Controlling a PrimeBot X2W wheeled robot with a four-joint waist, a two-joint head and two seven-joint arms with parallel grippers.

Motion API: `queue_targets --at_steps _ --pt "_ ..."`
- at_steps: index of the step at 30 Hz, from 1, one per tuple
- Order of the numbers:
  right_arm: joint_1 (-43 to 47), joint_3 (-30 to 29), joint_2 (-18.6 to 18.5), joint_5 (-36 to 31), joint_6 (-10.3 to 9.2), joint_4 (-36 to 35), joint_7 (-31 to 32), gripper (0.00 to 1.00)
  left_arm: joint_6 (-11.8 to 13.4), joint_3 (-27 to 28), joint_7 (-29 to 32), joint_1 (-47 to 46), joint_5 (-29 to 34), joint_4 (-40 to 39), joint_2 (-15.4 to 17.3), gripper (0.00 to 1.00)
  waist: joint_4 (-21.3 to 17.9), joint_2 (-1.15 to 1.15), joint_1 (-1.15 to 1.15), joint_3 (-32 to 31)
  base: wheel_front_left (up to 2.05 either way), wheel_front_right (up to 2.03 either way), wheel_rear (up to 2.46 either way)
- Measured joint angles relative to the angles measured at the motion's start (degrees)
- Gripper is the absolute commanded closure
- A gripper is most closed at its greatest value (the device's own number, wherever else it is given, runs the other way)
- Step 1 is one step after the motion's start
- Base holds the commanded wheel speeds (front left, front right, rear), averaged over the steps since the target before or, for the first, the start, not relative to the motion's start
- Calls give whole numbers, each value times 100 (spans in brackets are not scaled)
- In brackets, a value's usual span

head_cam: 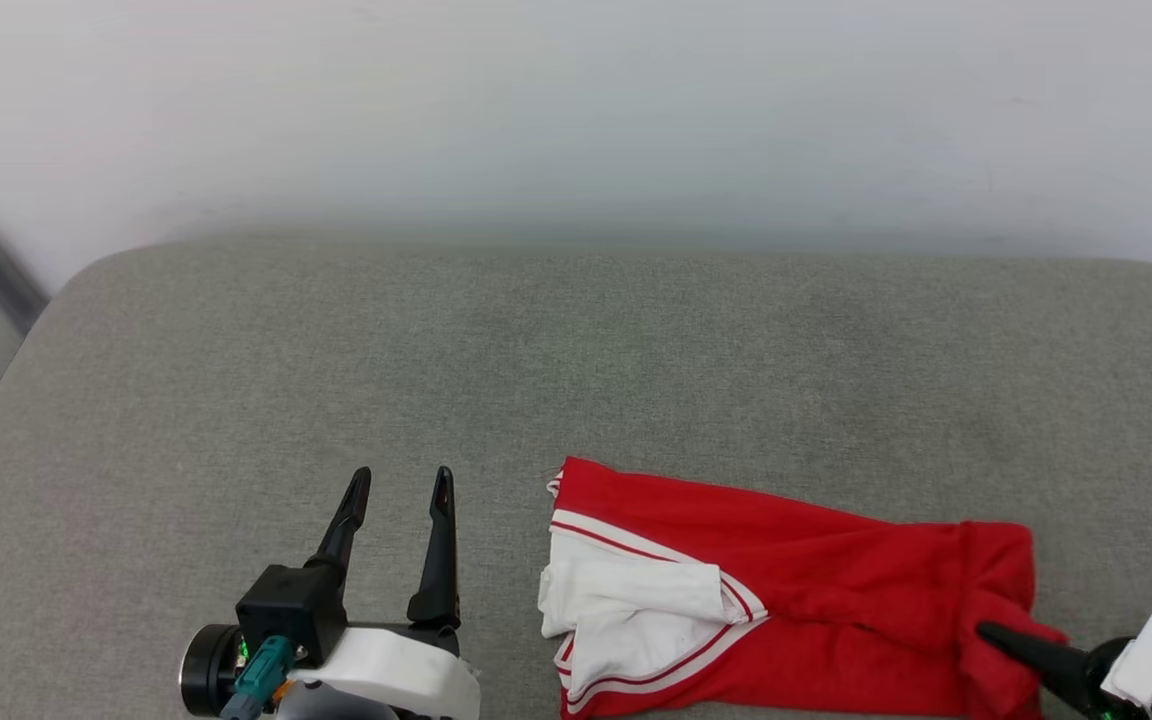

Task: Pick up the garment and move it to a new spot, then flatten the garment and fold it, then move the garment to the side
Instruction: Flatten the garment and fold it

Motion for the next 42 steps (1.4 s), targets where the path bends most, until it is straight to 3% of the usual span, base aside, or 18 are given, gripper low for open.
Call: queue_targets --at_steps 5,8,16,23,24,25,31,35,42 --pt "-118 -64 294 1002 0 172 771 100 -2 -21 56 -3 0 0 44 0 115 0 0 8 0 0 0" --pt "-208 364 309 1672 0 497 864 100 -5 -58 77 -16 0 1 38 0 226 0 0 30 0 0 0" --pt "-722 2466 332 2922 0 926 -152 100 -58 -155 75 -192 -1 21 -31 0 622 0 0 214 0 0 0" --pt "-1261 3551 341 2733 0 1304 -1377 100 -99 -199 -5 -308 -43 134 -109 0 982 0 0 424 0 0 0" --pt "-1332 3630 341 2713 0 1396 -1516 65 -99 -202 -23 -321 -43 142 -121 0 1013 0 0 457 0 0 0" --pt "-1386 3726 341 2621 0 1482 -1635 0 -99 -204 -40 -344 -43 154 -131 0 1037 0 0 487 0 0 0" --pt "-1582 4201 341 2380 -1 1612 -2096 0 -97 -201 -86 -387 -69 235 -160 0 1011 0 0 560 0 0 0" --pt "-1722 4617 229 1920 -1 1288 -2277 0 -99 -209 -108 -417 -82 270 -159 0 891 0 0 565 0 0 0" --pt "-1954 5905 -623 272 -1 456 -2476 0 -80 -198 -104 -439 -93 301 -123 0 660 0 0 524 0 0 0"
